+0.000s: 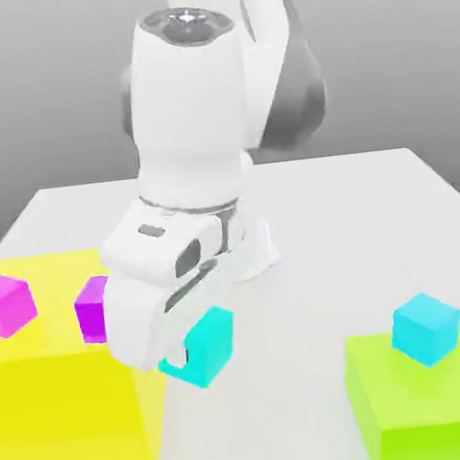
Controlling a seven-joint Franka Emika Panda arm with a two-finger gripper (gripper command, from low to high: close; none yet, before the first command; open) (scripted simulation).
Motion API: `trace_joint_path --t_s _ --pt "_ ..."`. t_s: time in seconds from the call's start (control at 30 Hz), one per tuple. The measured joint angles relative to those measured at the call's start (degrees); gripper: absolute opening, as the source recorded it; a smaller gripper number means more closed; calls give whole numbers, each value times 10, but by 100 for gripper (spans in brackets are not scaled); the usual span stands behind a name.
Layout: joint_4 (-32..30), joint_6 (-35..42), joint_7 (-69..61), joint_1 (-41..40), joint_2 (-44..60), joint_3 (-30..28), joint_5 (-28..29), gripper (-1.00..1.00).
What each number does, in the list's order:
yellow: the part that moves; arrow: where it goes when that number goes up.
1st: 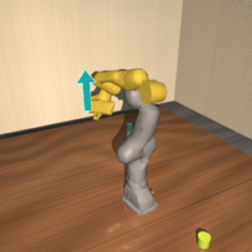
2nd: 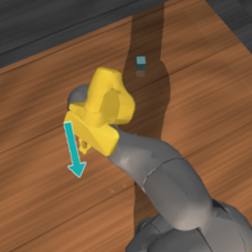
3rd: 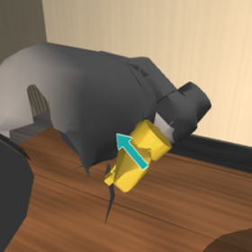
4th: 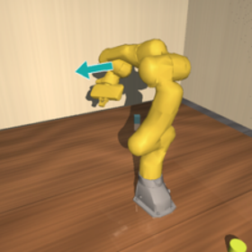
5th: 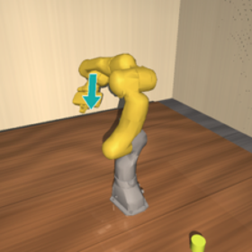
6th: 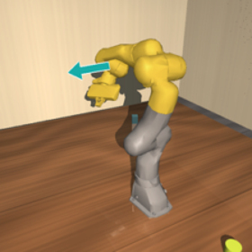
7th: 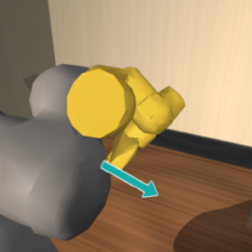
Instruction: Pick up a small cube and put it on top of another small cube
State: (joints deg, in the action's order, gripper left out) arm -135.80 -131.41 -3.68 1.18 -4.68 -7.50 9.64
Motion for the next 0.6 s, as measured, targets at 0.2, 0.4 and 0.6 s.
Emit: trace_joint_path --t_s 0.2,0.4,0.6 --pt "34 105 128 -30 -78 -9 -30 -100" --pt "7 108 198 -62 -100 -34 -66 -100" --pt "-19 66 198 -64 -84 -36 -69 100"
